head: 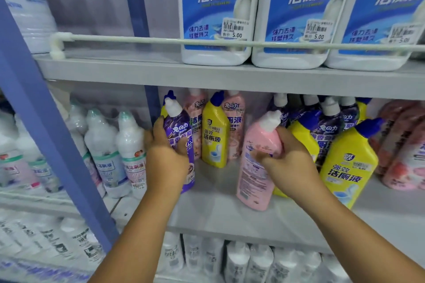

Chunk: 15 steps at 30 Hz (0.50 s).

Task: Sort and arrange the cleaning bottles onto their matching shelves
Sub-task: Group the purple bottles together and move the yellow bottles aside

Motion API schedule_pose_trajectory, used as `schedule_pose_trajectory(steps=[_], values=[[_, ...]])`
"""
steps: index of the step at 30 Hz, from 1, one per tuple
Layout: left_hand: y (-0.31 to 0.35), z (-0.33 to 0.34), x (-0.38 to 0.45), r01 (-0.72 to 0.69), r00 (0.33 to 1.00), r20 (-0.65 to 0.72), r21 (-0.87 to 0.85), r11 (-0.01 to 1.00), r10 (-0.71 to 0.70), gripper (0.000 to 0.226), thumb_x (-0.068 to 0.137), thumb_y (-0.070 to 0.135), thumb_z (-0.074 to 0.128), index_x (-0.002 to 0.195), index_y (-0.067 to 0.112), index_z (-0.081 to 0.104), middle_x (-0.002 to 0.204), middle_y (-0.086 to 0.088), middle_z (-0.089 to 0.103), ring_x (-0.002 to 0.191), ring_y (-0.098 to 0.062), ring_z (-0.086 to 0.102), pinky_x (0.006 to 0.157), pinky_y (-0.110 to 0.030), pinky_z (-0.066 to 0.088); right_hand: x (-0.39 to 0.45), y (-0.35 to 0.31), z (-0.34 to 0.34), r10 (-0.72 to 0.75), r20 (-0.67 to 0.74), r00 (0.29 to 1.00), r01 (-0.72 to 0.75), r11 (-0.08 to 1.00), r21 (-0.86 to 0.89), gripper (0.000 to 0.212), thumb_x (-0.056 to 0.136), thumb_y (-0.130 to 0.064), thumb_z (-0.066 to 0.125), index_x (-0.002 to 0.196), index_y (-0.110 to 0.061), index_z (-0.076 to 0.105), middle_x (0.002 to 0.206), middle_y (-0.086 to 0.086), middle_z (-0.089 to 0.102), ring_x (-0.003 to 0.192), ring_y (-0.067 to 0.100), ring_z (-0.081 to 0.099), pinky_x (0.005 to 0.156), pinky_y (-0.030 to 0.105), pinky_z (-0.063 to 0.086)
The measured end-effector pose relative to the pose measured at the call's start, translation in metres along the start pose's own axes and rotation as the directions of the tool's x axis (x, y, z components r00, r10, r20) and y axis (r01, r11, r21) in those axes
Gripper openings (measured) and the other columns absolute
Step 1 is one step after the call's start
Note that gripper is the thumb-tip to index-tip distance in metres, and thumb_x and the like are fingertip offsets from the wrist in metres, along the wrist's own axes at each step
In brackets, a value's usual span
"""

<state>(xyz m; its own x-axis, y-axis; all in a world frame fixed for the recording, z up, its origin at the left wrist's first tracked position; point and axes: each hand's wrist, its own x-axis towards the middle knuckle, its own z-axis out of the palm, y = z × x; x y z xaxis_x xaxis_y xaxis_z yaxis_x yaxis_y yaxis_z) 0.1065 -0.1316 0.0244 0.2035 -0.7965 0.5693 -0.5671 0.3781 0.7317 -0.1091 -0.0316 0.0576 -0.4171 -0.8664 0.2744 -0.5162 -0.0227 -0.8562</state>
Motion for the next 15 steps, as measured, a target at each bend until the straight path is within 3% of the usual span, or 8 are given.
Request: schedule_pose_trajectory(steps=[2, 4, 6, 8, 10, 13, 15], values=[[0.012, 0.000, -0.015, -0.017, 0.992, -0.122, -0.054, 0.998, 0.010, 0.057, 0.089, 0.004, 0.067, 0.143, 0.005, 0.049, 0.140, -0.021, 0.045, 0.124, -0.036, 0.054, 0.104, -0.040, 0.049, -0.007, 0.008, -0.010, -0.011, -0.015, 1.000, 0.011, 1.000, -0.001, 0.038, 0.084, -0.021, 0.081, 0.111, -0.038, 0.060, 0.097, -0.016, 0.073, 0.092, 0.015, 0.070, 0.084, 0.037, 0.057], [0.029, 0.003, -0.039, -0.209, 0.955, -0.223, -0.033, 0.977, 0.197, 0.047, 0.084, 0.002, 0.064, 0.131, 0.000, 0.057, 0.134, -0.019, 0.049, 0.126, -0.033, 0.050, 0.109, -0.033, 0.042, -0.007, 0.014, -0.018, -0.021, -0.023, 1.000, 0.021, 1.000, 0.004, 0.041, 0.086, -0.019, 0.079, 0.112, -0.042, 0.057, 0.098, -0.018, 0.071, 0.092, 0.013, 0.069, 0.084, 0.035, 0.056], [0.039, 0.019, -0.048, -0.331, 0.938, -0.149, -0.128, 0.935, 0.312, 0.042, 0.082, 0.000, 0.065, 0.124, 0.000, 0.060, 0.128, -0.016, 0.054, 0.122, -0.027, 0.053, 0.109, -0.028, 0.041, -0.006, 0.019, -0.024, -0.049, -0.020, 0.999, 0.048, 0.998, -0.038, 0.043, 0.087, -0.022, 0.078, 0.119, -0.040, 0.056, 0.102, -0.017, 0.069, 0.095, 0.016, 0.067, 0.083, 0.032, 0.053], [0.046, 0.043, -0.037, -0.260, 0.965, -0.026, -0.229, 0.938, 0.261, 0.044, 0.085, 0.003, 0.069, 0.128, 0.003, 0.059, 0.128, -0.013, 0.054, 0.122, -0.024, 0.054, 0.106, -0.030, 0.044, -0.008, 0.023, -0.030, -0.077, -0.007, 0.997, 0.076, 0.991, -0.108, 0.047, 0.088, -0.024, 0.076, 0.127, -0.038, 0.053, 0.107, -0.012, 0.068, 0.097, 0.019, 0.065, 0.081, 0.032, 0.052], [0.051, 0.068, -0.012, -0.093, 0.991, 0.073, -0.226, 0.970, 0.112, 0.055, 0.087, 0.014, 0.072, 0.138, 0.005, 0.052, 0.132, -0.015, 0.054, 0.126, -0.028, 0.052, 0.108, -0.038, 0.043, -0.009, 0.026, -0.036, -0.098, 0.021, 0.995, 0.101, 0.981, -0.169, 0.050, 0.089, -0.026, 0.074, 0.131, -0.035, 0.049, 0.110, -0.007, 0.068, 0.098, 0.022, 0.065, 0.080, 0.034, 0.053], [0.056, 0.099, 0.026, 0.051, 0.983, 0.178, -0.079, 0.996, -0.036, 0.071, 0.091, 0.028, 0.070, 0.149, 0.003, 0.039, 0.146, -0.022, 0.049, 0.136, -0.038, 0.045, 0.112, -0.042, 0.038, -0.010, 0.032, -0.049, -0.082, 0.067, 0.994, 0.094, 0.976, -0.196, 0.051, 0.089, -0.030, 0.074, 0.131, -0.035, 0.047, 0.112, -0.007, 0.068, 0.099, 0.021, 0.067, 0.079, 0.034, 0.052], [0.060, 0.113, 0.046, 0.089, 0.973, 0.214, -0.027, 0.996, -0.081, 0.062, 0.091, 0.036, 0.066, 0.140, 0.004, 0.047, 0.136, -0.020, 0.056, 0.126, -0.038, 0.054, 0.102, -0.041, 0.044, -0.013, 0.036, -0.056, -0.083, 0.074, 0.994, 0.095, 0.979, -0.181, 0.052, 0.089, -0.030, 0.074, 0.131, -0.038, 0.046, 0.113, -0.011, 0.068, 0.099, 0.017, 0.067, 0.082, 0.037, 0.054]])
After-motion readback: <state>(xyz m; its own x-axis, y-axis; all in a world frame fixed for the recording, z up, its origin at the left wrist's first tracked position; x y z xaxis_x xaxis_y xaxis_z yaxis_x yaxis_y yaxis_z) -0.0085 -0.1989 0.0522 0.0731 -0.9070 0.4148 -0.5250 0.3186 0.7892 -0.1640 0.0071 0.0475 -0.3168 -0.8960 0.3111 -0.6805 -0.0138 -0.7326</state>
